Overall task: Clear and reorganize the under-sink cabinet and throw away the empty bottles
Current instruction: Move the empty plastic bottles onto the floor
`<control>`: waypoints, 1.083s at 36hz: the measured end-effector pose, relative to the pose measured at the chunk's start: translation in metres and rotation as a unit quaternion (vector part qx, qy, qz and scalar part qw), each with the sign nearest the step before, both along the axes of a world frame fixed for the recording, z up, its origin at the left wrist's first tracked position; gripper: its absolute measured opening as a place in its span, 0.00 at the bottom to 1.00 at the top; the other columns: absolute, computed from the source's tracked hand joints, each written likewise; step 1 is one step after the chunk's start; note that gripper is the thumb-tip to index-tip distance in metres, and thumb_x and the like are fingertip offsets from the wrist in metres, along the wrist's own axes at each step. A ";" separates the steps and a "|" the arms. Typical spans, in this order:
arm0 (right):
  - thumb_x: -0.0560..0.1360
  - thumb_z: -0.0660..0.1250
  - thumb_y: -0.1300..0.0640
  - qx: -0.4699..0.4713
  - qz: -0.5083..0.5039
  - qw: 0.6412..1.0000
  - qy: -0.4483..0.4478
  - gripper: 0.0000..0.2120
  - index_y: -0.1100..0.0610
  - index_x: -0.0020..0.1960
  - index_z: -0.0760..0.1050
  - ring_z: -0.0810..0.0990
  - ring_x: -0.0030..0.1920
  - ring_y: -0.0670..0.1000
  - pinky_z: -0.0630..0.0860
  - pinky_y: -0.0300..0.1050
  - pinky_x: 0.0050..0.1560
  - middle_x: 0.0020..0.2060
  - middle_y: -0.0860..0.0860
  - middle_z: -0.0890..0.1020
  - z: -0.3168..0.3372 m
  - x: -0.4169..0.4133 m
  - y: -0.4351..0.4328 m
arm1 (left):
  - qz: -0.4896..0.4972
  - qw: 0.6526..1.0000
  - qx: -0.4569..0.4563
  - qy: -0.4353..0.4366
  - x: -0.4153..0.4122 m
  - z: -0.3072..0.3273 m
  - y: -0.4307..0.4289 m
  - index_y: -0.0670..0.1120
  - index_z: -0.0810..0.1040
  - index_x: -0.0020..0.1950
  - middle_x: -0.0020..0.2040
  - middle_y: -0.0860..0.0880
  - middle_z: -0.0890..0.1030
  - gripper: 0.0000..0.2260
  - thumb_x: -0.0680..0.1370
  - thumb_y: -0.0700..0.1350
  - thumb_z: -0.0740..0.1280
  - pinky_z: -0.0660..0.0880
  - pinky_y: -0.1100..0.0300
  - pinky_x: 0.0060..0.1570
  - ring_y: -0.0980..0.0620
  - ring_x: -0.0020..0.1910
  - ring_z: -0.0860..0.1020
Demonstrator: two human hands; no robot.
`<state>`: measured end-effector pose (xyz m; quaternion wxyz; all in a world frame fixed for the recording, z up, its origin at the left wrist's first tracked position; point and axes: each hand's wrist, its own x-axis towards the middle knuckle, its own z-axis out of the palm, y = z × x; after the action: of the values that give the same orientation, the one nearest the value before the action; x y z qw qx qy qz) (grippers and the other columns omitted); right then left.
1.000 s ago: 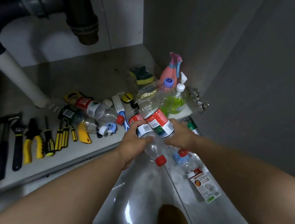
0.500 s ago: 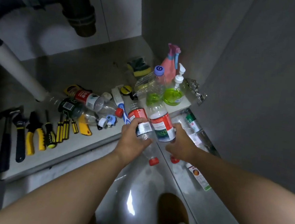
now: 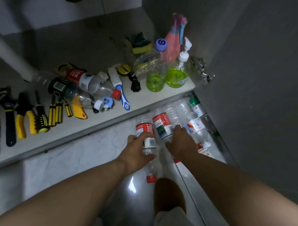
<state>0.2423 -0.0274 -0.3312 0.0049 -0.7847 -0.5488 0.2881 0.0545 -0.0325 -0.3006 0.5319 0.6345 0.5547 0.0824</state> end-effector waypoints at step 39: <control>0.74 0.73 0.47 0.104 -0.148 0.984 -0.007 0.28 0.55 0.66 0.65 0.76 0.61 0.57 0.79 0.56 0.58 0.61 0.55 0.75 0.007 0.069 -0.018 | 0.060 0.989 -0.135 0.011 0.062 0.000 0.032 0.48 0.64 0.80 0.70 0.41 0.72 0.30 0.78 0.38 0.67 0.78 0.52 0.59 0.41 0.63 0.76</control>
<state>0.3113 -0.0450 -0.3238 0.1250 -0.8543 -0.4539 0.2203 0.1163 -0.0004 -0.3005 0.6004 0.5235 0.6037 0.0316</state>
